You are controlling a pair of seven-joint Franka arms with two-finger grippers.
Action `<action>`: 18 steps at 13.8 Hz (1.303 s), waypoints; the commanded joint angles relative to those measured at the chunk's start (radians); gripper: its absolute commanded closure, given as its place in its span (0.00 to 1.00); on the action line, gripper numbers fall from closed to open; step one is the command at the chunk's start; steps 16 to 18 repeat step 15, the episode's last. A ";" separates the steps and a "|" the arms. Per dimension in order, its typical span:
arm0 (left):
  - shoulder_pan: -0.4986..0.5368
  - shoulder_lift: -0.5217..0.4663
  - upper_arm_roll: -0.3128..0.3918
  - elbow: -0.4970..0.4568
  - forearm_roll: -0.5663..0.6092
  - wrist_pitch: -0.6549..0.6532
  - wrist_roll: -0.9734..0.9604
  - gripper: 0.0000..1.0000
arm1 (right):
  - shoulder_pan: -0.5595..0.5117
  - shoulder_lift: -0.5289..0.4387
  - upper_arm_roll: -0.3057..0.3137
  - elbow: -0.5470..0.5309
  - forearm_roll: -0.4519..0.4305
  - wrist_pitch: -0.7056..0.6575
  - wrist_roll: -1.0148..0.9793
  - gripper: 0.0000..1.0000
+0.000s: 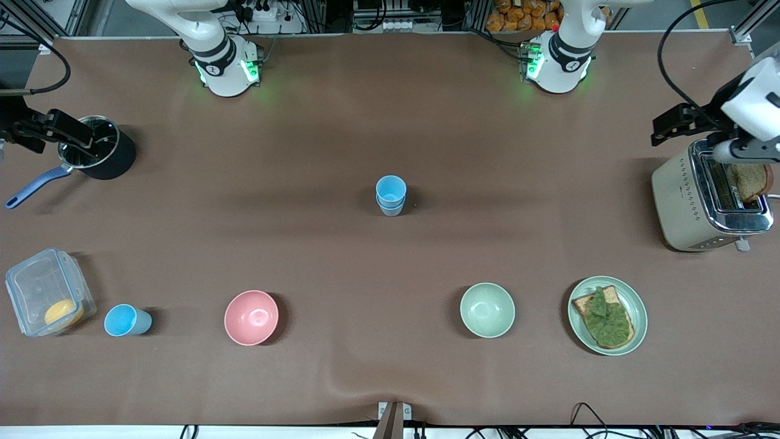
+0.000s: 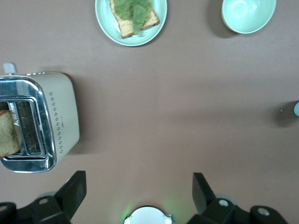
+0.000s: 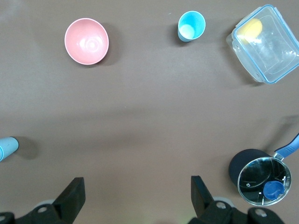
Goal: Stack blue cups with both arms
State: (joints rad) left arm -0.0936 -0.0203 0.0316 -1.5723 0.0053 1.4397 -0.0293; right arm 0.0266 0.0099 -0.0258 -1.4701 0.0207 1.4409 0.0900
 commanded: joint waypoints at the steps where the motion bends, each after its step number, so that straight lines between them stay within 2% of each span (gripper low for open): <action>1: 0.025 -0.033 -0.022 -0.037 0.041 0.019 0.019 0.00 | -0.022 0.013 0.015 0.027 0.015 -0.016 -0.012 0.00; 11: 0.058 -0.015 -0.022 -0.011 0.032 0.013 0.040 0.00 | -0.025 0.013 0.015 0.027 0.018 -0.016 -0.010 0.00; 15: 0.061 -0.016 -0.010 0.001 0.027 0.013 0.039 0.00 | -0.057 0.021 0.015 0.027 0.070 -0.030 -0.012 0.00; 18: 0.061 -0.016 -0.010 0.001 0.027 0.013 0.039 0.00 | -0.057 0.021 0.015 0.027 0.070 -0.030 -0.012 0.00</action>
